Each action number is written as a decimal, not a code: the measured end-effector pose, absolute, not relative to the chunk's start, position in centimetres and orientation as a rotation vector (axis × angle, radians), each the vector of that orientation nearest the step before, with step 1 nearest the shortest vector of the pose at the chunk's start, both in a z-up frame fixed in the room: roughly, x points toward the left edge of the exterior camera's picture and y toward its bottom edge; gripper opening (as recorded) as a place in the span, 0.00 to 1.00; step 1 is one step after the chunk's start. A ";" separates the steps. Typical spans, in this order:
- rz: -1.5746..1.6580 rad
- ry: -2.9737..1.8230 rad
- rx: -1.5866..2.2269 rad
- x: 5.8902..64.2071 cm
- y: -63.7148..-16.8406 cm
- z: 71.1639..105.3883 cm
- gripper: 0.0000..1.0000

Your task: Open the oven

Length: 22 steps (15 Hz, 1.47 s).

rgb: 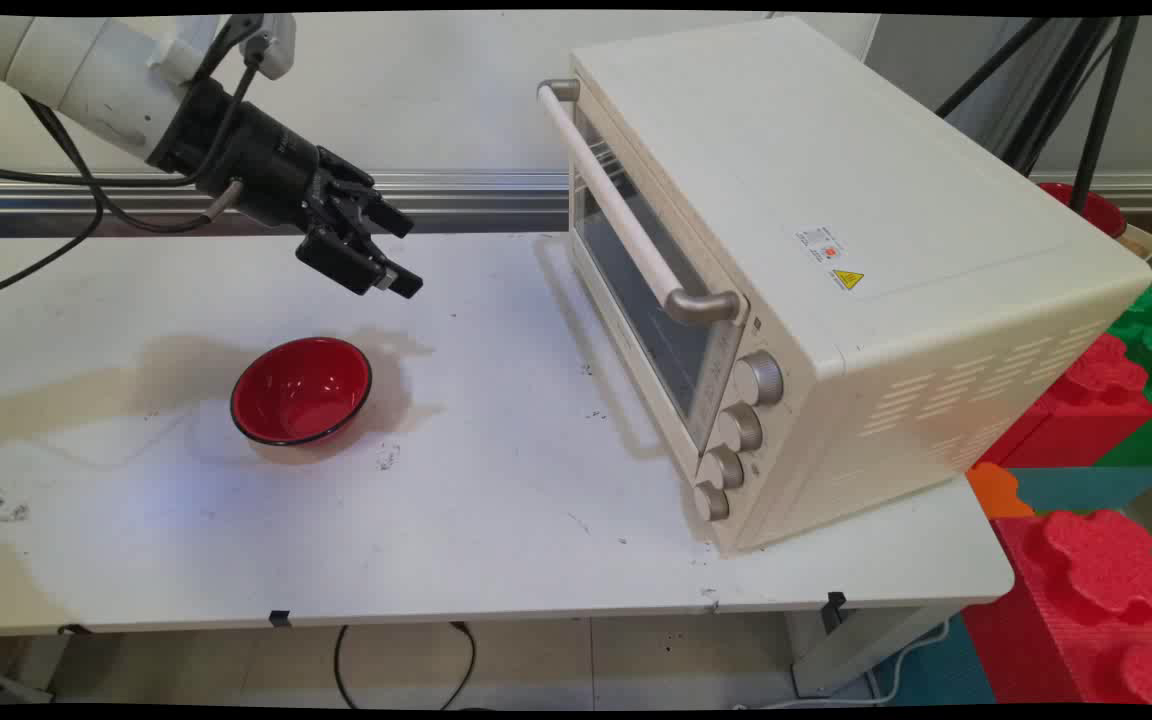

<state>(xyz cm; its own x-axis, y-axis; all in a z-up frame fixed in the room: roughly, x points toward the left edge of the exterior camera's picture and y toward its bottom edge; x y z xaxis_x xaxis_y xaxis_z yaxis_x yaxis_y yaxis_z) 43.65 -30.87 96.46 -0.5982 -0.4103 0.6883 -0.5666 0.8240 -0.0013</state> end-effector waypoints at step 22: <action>0.362 -2.097 0.646 38.9 -33.8 102.5 1.00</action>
<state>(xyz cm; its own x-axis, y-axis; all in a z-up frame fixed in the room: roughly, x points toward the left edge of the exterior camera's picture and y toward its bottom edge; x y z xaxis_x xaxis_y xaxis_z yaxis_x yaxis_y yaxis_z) 38.91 -33.75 102.53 -0.4720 -0.3108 0.8250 -0.5696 0.8217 -0.0163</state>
